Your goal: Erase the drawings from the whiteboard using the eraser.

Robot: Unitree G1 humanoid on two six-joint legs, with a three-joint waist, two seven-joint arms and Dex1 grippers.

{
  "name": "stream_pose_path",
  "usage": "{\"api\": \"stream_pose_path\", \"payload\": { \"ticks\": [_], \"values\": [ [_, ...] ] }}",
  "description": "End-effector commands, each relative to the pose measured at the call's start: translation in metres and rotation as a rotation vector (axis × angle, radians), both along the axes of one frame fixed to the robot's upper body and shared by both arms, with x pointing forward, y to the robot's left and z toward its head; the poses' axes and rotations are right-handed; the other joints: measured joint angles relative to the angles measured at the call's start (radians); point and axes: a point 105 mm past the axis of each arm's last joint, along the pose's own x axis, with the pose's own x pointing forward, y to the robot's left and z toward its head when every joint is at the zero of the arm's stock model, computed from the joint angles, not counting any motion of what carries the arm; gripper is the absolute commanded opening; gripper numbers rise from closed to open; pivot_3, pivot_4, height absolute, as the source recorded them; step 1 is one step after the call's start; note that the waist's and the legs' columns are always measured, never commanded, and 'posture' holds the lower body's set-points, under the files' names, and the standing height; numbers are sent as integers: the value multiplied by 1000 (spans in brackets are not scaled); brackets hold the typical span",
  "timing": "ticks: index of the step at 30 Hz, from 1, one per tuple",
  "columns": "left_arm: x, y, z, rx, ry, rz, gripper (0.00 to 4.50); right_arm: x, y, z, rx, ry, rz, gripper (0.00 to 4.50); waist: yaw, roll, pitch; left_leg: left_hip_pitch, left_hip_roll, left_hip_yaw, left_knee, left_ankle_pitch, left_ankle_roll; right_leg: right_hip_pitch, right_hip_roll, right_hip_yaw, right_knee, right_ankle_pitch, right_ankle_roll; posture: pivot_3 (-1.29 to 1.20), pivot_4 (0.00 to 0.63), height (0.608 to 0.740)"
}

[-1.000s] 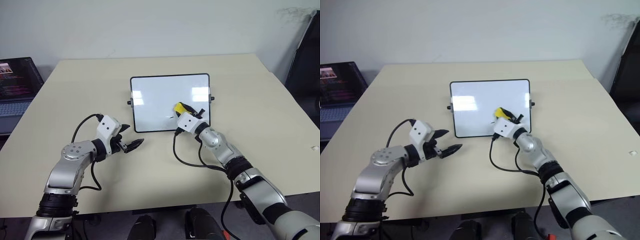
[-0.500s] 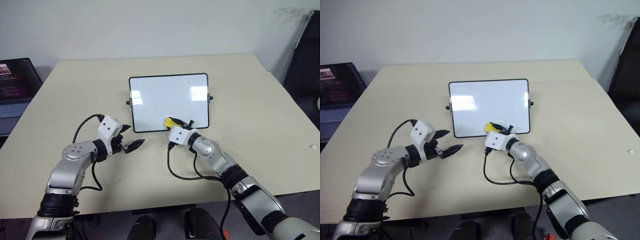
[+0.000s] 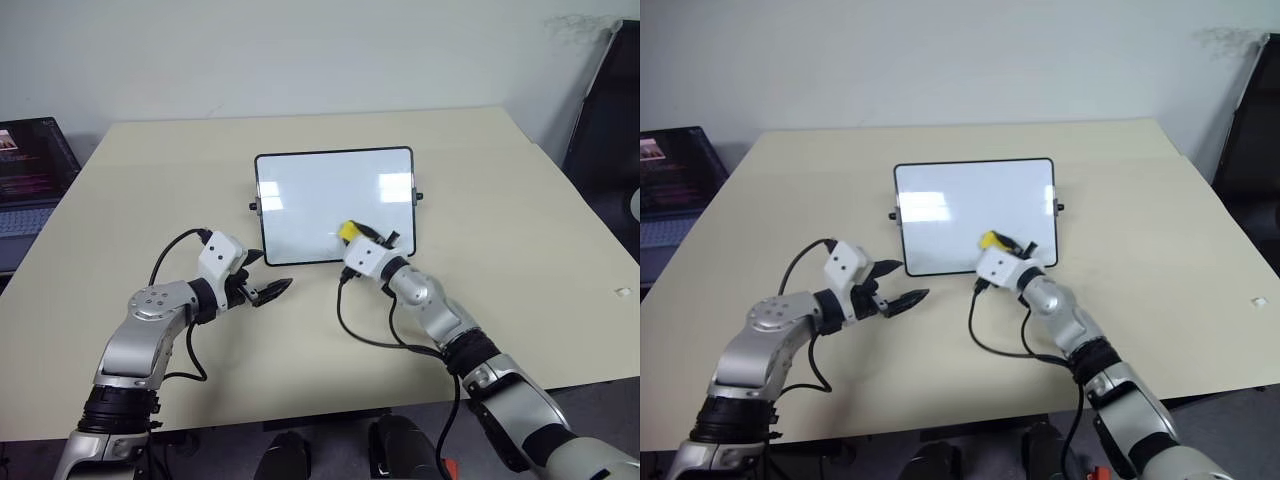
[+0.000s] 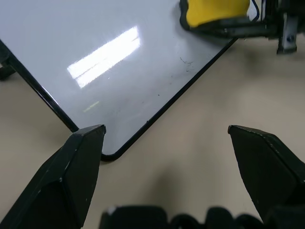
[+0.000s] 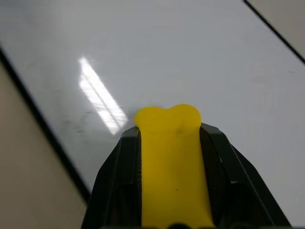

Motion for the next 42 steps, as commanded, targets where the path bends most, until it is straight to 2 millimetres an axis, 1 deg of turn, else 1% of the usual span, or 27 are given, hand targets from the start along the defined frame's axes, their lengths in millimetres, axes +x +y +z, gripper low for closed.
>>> {"api": "stream_pose_path", "payload": {
  "ticks": [1,6,8,11,13,16,19,21,22,26,28,29,31,33,36,38,42],
  "values": [
    [0,-6,13,-8,-47,-30,4500,-5,8,-1,-24,-1,34,1284,1,0,0,0,0,0,0,0,0,0,0,0,0,0,0,0,150,740],
    [-1,-6,12,-11,-45,-30,4500,-6,8,3,-37,-20,52,1284,7,0,0,-1,0,0,0,0,0,0,0,0,-1,0,0,0,150,740],
    [-1,-8,12,-13,-45,-32,4500,-4,7,9,-20,-33,43,1284,7,0,0,-1,0,0,0,0,0,0,0,0,-1,0,0,0,150,740],
    [-1,-11,14,-18,-48,-38,4500,3,-6,34,74,-67,-10,1284,9,0,1,-1,0,-1,0,0,0,0,0,-1,-1,0,0,0,150,740],
    [-2,-12,16,-21,-50,-45,4500,1,-15,50,139,-78,-26,1284,9,0,1,-3,0,-1,0,0,0,-1,0,-1,-2,0,0,0,150,740],
    [-5,-17,22,-35,-49,-69,4500,-9,-26,70,234,-64,-11,1284,10,0,1,-6,6,-2,0,0,0,-2,0,-2,-4,0,0,0,150,740],
    [-6,-23,30,-41,-55,-104,4500,-24,-35,80,299,-12,29,1284,11,0,1,-7,8,-2,0,-1,0,-2,0,-4,-6,1,-1,0,150,740],
    [-6,-33,39,-53,-66,-147,4500,-37,-46,78,321,60,47,1284,12,0,1,-8,8,-3,0,-1,-1,-3,0,-5,-6,1,-1,0,150,740],
    [-7,-39,44,-52,-71,-176,4500,-43,-56,76,320,78,32,1284,14,0,1,-10,8,-4,0,-1,-1,-3,0,-6,-7,1,-1,0,150,740],
    [-13,-55,52,-32,-68,-276,4500,-53,-93,68,360,169,-97,1284,23,0,1,-13,8,-5,0,-1,-1,-3,1,-8,-12,1,0,0,150,740],
    [-16,-63,52,-1,-63,-330,4500,-57,-117,60,455,263,-209,1284,24,0,1,-14,8,-5,0,-1,-1,-3,1,-7,-13,1,0,0,150,740],
    [-18,-68,53,3,-64,-363,4500,-60,-134,55,493,304,-293,1284,24,0,1,-14,8,-5,0,-1,-1,-3,1,-7,-13,1,0,0,150,740],
    [-19,-75,55,3,-64,-410,4500,-66,-156,47,532,360,-404,1284,27,0,1,-14,8,-5,-1,-1,-1,-4,2,-8,-13,1,0,0,150,740],
    [-20,-81,56,1,-60,-450,4500,-70,-173,39,550,392,-496,1284,29,0,1,-14,8,-5,-1,-1,-1,-4,2,-8,-14,1,0,0,150,740],
    [-19,-90,57,8,-64,-504,4500,-71,-190,33,588,420,-589,1284,28,0,1,-14,8,-4,0,-1,-1,-4,3,-7,-14,0,1,0,150,740],
    [-18,-97,58,4,-73,-537,4500,-66,-201,33,639,425,-647,1284,27,0,1,-13,8,-3,0,-1,-1,-4,4,-6,-14,0,1,0,150,740],
    [-14,-108,60,0,-85,-577,4500,-58,-209,29,699,468,-684,1284,27,0,1,-13,8,-2,0,-1,-1,-4,5,-6,-14,0,1,0,150,740]
  ]
}}
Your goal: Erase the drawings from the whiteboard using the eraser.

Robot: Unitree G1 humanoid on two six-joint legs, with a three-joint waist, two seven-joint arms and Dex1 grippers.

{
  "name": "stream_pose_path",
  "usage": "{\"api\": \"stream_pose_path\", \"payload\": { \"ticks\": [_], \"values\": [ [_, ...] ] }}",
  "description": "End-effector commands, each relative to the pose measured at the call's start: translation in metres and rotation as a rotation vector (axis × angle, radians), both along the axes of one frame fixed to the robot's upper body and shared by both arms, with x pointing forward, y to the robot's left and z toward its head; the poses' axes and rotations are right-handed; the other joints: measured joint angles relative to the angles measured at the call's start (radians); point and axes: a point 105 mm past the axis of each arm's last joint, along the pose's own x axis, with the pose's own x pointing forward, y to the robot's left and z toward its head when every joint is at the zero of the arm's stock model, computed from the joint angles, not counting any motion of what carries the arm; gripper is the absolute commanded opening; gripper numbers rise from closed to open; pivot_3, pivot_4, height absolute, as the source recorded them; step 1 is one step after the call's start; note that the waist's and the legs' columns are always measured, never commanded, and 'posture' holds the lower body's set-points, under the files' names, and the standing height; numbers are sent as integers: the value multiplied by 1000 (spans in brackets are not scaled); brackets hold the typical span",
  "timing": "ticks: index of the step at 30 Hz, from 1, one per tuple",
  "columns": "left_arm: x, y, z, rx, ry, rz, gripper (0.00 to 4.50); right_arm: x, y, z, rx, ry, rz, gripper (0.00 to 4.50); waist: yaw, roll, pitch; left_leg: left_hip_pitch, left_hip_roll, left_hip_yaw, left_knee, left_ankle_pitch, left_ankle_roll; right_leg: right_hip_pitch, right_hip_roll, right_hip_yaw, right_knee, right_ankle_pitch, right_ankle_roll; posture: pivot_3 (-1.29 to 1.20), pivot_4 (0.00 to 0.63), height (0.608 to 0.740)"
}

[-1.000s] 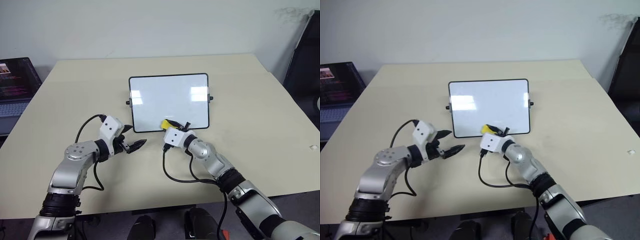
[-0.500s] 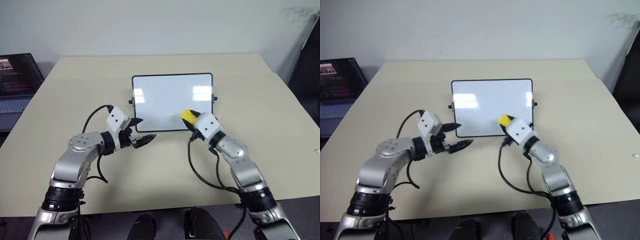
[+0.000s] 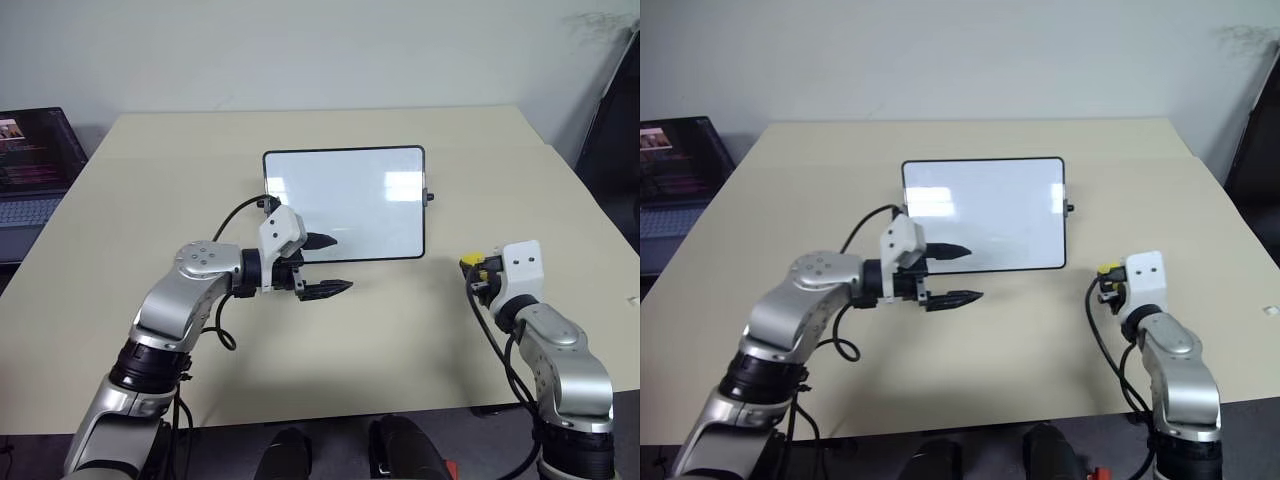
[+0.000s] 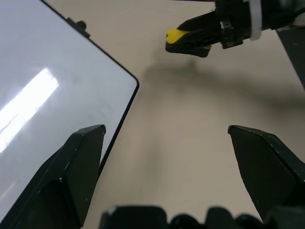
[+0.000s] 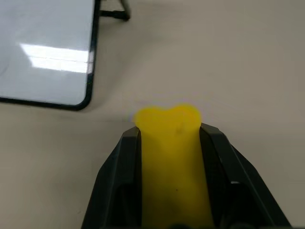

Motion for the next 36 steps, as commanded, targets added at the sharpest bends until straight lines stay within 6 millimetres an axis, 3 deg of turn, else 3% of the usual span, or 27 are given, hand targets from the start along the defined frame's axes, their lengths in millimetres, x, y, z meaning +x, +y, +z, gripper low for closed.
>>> {"api": "stream_pose_path", "payload": {
  "ticks": [1,14,15,22,29,33,36],
  "values": [
    [0,-12,9,-4,-46,-57,4500,7,-8,4,51,3,-32,1284,1,0,0,0,0,0,0,0,0,0,0,0,0,0,0,0,150,740],
    [-7,-24,19,-15,-56,-81,4500,22,-21,-10,82,35,-103,1284,0,0,0,-1,0,0,0,0,1,0,0,1,0,1,-1,0,150,740],
    [-7,-24,19,-15,-55,-80,4500,22,-22,-10,83,36,-105,2001,0,0,0,-1,0,0,0,0,1,0,0,1,0,1,-1,0,150,740],
    [-8,-21,16,-7,-54,-73,4500,26,-26,-5,109,2,-116,4474,0,0,0,0,0,0,0,0,1,0,0,1,0,1,-1,0,150,740],
    [5,-1,8,-40,-76,81,4500,16,-13,26,132,-146,-18,4474,0,0,0,0,1,0,0,0,1,0,0,1,0,1,-1,0,150,740],
    [10,13,0,-122,-57,241,4500,-6,6,43,49,-262,72,4474,1,1,0,-1,1,0,0,0,1,0,-1,0,0,1,-1,0,150,740],
    [7,27,-14,-160,-51,369,4500,-28,0,42,20,-340,36,4474,3,1,0,-1,1,0,0,-1,1,0,-1,1,0,0,0,0,150,740]
  ]
}}
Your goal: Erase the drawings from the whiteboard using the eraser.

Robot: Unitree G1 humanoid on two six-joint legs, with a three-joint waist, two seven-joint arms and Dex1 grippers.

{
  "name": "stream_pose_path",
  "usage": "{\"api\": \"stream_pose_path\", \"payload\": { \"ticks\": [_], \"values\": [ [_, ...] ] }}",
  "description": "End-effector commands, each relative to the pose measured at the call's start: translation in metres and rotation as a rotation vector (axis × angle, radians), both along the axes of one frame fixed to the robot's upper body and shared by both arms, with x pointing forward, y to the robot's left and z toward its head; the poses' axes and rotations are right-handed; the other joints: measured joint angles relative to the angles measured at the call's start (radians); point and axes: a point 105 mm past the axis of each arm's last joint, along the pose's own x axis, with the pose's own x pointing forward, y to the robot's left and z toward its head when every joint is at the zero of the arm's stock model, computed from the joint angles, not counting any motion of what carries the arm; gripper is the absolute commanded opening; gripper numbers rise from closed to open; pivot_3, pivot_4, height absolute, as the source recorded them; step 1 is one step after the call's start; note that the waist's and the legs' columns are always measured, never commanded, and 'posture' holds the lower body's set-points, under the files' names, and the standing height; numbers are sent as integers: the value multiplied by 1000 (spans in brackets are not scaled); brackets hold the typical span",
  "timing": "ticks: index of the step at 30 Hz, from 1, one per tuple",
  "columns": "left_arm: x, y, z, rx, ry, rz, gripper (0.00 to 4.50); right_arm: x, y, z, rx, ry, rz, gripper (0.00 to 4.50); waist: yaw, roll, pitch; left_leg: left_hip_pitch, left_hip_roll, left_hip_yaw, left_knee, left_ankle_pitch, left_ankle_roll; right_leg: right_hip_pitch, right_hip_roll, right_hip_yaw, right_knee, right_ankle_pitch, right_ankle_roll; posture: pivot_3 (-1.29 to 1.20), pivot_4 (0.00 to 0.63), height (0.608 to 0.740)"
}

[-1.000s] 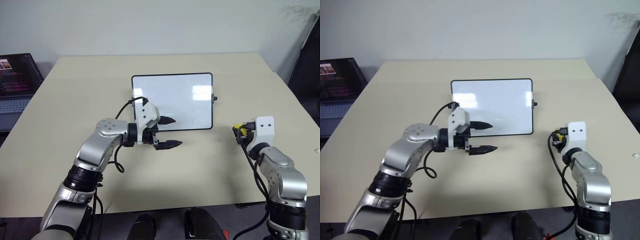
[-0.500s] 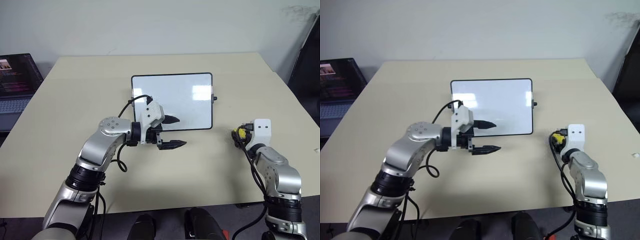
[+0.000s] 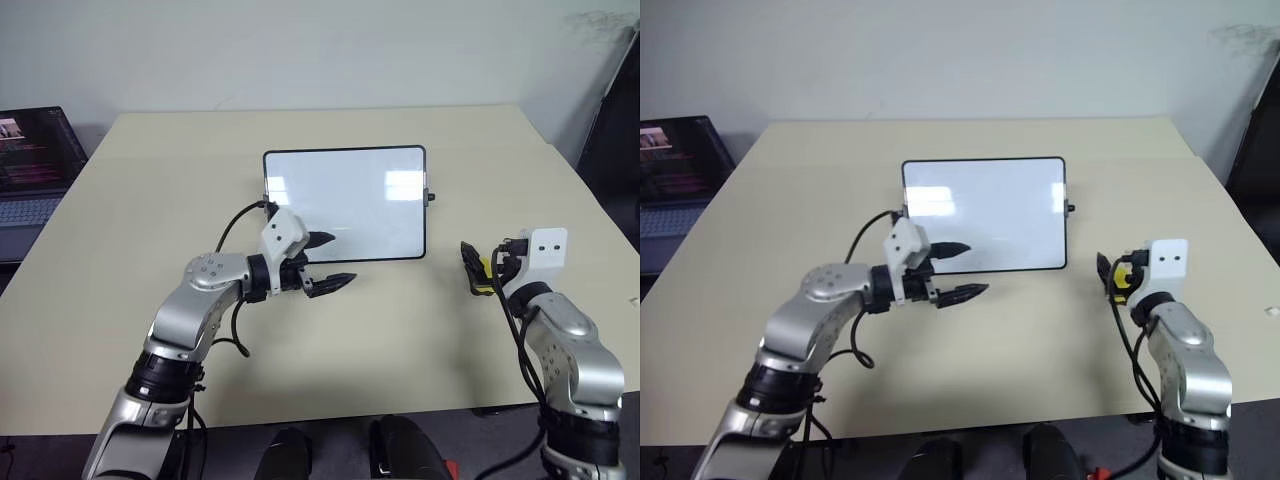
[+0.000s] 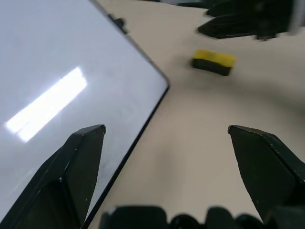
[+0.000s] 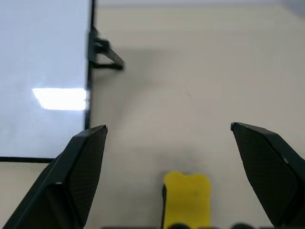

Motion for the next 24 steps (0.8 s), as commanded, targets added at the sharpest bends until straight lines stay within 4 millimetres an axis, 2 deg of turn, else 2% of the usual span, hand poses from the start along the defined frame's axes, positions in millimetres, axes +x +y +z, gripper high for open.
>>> {"api": "stream_pose_path", "payload": {
  "ticks": [1,4,8,11,13,14,16,20,24],
  "values": [
    [-4,14,4,-50,-72,142,4500,-25,-5,13,-33,-142,-38,4474,6,0,0,0,0,0,0,0,0,0,0,0,0,0,0,0,150,740],
    [-6,32,-4,-99,-87,320,4500,-46,-6,-4,18,-148,-30,4474,9,0,0,0,0,-1,0,0,0,0,-3,0,0,0,0,0,150,740],
    [-19,47,-19,-135,-83,497,4500,-62,-18,-28,58,-116,-56,4474,8,0,-1,2,0,1,1,0,0,2,-3,2,0,1,1,0,150,740],
    [-26,56,-30,-126,-79,597,4500,-63,-21,-42,79,-95,-47,4474,7,0,-1,4,0,3,1,0,0,5,-3,3,0,1,1,0,150,740],
    [-27,56,-32,-131,-82,639,4500,-62,-27,-47,88,-86,-49,4474,8,0,-1,4,0,3,1,0,0,5,-2,3,1,1,1,0,150,740],
    [-28,64,-33,-128,-89,679,4500,-65,-25,-53,93,-69,-45,4474,9,1,-1,4,0,2,1,0,0,5,-1,2,1,1,1,0,150,740],
    [-28,68,-34,-125,-96,726,4500,-66,-27,-58,89,-51,-37,4474,10,1,-2,4,0,2,1,0,0,5,0,2,1,1,1,0,150,740],
    [-34,86,-49,-113,-62,832,4500,-68,-18,-67,91,-21,-11,4474,8,2,-2,3,0,3,0,0,0,5,0,3,0,1,1,0,150,740],
    [-35,87,-49,-129,-59,907,4500,-65,-15,-68,67,4,32,4474,10,2,-2,3,0,3,1,0,0,5,0,3,0,1,1,0,150,740]
  ]
}}
